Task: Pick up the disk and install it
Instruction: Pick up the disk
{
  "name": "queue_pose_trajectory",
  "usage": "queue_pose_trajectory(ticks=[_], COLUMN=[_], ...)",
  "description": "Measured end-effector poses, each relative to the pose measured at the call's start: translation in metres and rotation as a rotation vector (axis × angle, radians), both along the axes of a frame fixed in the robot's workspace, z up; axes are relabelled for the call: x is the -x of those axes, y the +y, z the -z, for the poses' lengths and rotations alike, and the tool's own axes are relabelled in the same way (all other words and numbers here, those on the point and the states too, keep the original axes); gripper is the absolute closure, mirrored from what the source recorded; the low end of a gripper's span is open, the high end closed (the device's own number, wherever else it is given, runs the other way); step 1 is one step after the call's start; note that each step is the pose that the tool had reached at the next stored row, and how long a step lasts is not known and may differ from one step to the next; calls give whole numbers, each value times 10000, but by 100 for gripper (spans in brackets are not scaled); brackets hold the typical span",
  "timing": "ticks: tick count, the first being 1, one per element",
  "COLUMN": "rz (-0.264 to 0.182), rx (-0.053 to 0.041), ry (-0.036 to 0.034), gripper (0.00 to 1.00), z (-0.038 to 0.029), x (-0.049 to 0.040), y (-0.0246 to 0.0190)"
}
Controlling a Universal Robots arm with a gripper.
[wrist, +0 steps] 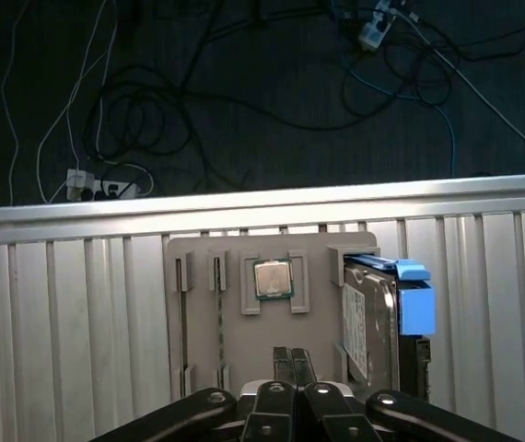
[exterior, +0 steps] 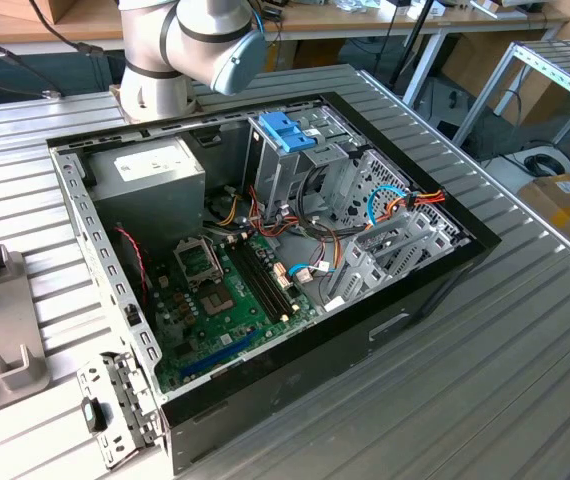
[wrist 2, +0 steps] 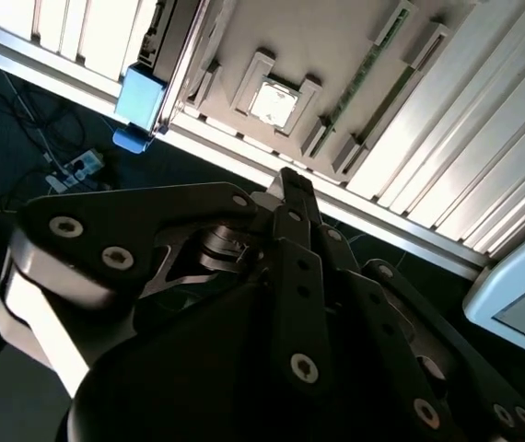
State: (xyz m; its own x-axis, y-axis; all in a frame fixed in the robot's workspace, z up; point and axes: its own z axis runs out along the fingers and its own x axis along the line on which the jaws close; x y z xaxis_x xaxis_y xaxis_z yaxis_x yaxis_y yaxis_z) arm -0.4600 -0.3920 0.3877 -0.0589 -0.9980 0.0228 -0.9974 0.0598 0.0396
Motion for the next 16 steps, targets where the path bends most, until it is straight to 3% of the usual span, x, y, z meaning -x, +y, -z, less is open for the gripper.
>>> queue_pose_trajectory(ticks=[16], rz=[-647], rx=[0], ry=[1], gripper=[90], z=[0], x=[0], y=[0])
